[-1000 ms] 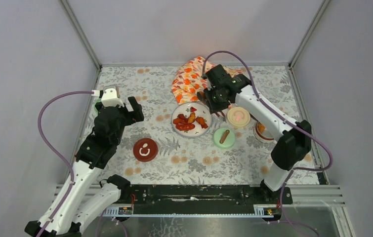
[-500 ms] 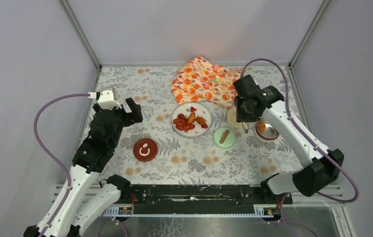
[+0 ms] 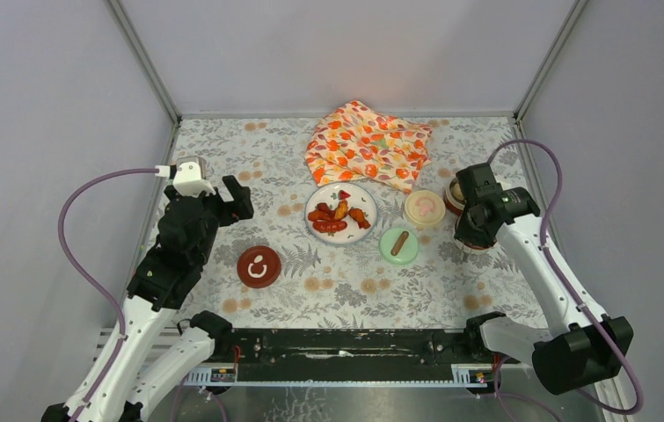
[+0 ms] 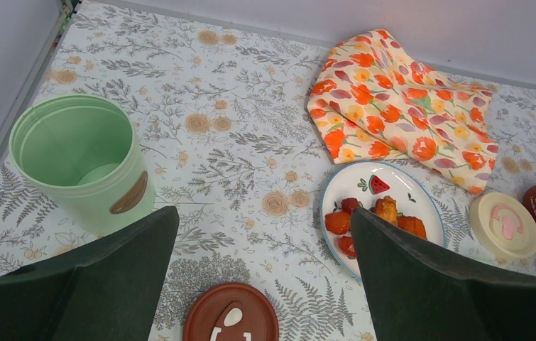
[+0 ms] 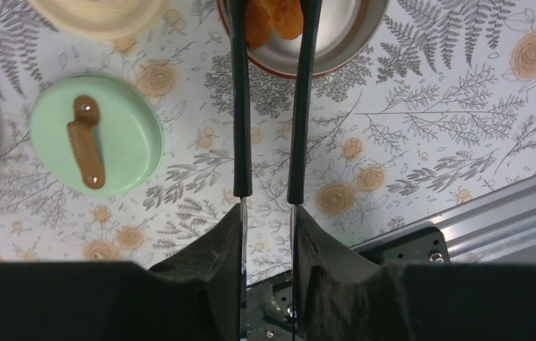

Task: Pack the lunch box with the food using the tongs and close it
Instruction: Place the fake food in the packing box.

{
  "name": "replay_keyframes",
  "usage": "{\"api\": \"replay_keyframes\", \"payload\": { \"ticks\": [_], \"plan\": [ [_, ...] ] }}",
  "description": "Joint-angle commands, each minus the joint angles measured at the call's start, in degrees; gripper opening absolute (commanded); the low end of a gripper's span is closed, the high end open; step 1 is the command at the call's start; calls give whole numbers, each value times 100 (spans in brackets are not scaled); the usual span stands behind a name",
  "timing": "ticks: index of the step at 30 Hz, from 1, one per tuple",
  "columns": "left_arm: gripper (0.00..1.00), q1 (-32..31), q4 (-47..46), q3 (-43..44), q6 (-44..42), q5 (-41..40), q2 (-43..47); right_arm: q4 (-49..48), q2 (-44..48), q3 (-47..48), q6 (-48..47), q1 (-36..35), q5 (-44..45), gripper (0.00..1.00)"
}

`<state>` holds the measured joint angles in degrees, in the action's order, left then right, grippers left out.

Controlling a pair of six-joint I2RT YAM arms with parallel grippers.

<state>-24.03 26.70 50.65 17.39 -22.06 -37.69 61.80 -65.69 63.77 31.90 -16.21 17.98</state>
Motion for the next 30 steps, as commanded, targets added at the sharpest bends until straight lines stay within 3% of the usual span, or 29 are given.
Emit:
{"api": "replay_keyframes", "payload": {
  "ticks": [1, 9, 23, 30],
  "plan": [
    [98, -40, -218, -56, -61, -60, 51, -471, 251, -323, 266, 371, 22, 5],
    [99, -49, -226, -73, -69, -74, 35, -1014, 269, -1068, 251, 951, -341, 7],
    [98, -49, -246, -82, -69, -80, -58, -1129, 430, -1221, 234, 1111, -241, 44],
    [99, -19, -245, -63, -62, -71, -194, -874, 784, -968, 90, 1111, -167, 48]
  ]
}}
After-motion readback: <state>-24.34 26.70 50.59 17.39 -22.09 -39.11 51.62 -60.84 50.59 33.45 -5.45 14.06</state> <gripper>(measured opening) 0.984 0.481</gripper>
